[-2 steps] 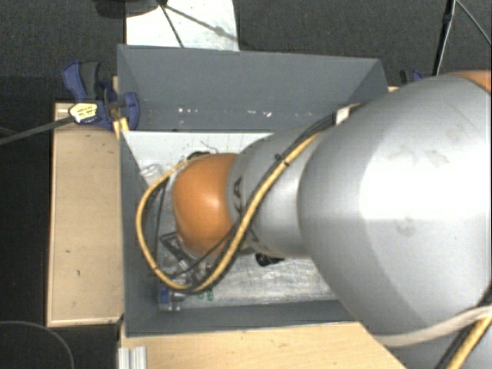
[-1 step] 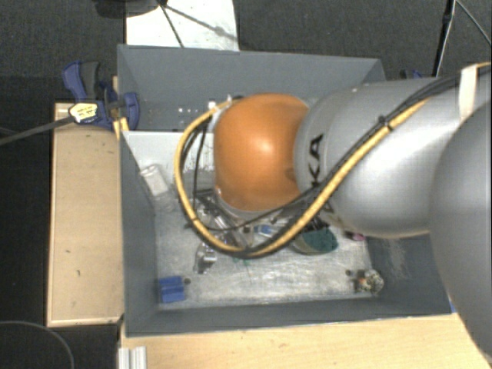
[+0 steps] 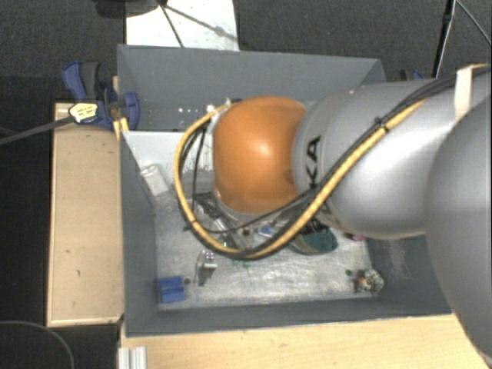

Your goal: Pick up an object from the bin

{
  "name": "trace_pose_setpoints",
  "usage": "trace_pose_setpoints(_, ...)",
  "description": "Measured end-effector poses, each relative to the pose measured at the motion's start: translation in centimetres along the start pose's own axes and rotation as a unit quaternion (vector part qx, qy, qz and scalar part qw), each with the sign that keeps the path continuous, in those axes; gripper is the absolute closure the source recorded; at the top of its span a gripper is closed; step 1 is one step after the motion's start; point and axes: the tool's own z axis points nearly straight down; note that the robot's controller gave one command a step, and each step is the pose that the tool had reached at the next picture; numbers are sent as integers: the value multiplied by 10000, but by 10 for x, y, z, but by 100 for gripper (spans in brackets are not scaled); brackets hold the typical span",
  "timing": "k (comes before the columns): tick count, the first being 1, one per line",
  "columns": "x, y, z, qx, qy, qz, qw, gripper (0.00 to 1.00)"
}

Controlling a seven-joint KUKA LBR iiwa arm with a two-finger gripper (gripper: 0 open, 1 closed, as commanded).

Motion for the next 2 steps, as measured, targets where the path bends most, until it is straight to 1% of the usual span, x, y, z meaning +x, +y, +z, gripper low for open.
trace_pose_setpoints(1, 4, 18, 129, 12, 29, -1058, 9944, 0)
trace_pose_setpoints(2, 1, 20, 142, -19, -64, -1410, 9900, 0)
